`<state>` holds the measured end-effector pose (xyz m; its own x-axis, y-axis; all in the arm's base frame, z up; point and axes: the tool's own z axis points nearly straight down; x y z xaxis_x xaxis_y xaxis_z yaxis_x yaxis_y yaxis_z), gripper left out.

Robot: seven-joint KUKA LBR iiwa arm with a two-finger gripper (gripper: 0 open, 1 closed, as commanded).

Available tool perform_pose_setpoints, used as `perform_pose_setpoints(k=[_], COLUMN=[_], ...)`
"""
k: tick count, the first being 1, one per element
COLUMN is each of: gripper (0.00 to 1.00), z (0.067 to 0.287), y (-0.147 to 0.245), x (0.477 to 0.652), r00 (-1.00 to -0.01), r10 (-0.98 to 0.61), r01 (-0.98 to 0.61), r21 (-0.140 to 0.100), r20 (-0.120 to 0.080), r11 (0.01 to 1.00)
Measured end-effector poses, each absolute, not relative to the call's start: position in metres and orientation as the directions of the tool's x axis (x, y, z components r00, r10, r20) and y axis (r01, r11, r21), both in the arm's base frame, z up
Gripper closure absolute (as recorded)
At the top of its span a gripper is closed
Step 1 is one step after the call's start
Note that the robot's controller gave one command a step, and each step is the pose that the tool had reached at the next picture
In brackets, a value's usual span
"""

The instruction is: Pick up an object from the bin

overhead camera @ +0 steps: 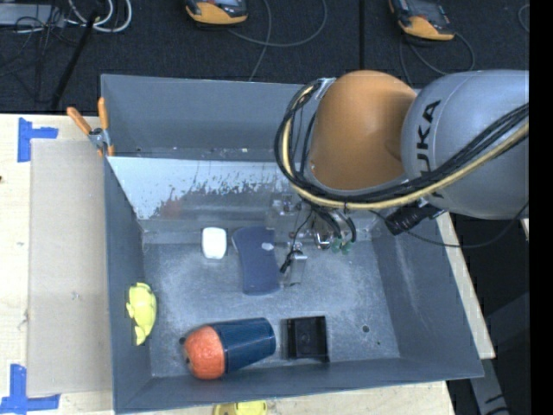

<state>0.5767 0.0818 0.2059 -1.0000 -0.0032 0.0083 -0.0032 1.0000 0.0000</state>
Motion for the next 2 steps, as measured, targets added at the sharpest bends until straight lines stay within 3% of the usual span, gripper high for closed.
perform_pose_setpoints(k=[1, 2], gripper=[0.00, 0.00], z=[0.211, 0.177], y=[0.082, 0.080], x=[0.578, 0.562], r00=[-1.000, -1.000], r10=[-0.002, -0.003], r01=[-0.002, -0.003], r21=[0.001, 0.002], r20=[0.000, -0.009], r11=[1.000, 1.000])
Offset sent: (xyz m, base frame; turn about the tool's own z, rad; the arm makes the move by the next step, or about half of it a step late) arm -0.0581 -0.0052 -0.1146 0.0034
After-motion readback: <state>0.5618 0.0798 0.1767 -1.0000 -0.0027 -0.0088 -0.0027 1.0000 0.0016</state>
